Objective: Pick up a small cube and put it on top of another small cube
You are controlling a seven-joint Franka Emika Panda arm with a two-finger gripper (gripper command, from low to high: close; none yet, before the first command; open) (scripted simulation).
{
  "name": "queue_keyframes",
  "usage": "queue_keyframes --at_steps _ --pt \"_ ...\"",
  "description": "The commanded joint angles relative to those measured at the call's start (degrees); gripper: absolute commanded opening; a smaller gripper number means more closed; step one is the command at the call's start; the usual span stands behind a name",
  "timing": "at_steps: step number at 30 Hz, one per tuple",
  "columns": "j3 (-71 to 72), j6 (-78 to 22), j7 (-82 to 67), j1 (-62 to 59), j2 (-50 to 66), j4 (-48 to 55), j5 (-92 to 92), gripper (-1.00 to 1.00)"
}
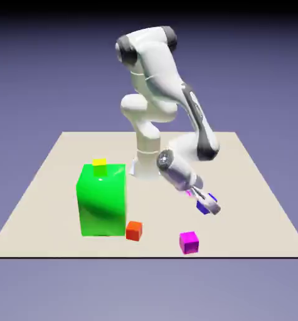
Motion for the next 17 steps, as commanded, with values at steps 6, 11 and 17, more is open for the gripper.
queue_keyframes --at_steps 6,11,17 --pt "-0.7 1.6 6.1 -5.9 3.8 5.9 -1.3 -1.0" --pt "-1.1 9.0 4.5 -2.2 11.5 7.1 -0.7 1.0" --pt "-0.6 -0.4 6.6 -6.9 1.7 5.6 -1.5 1.0"
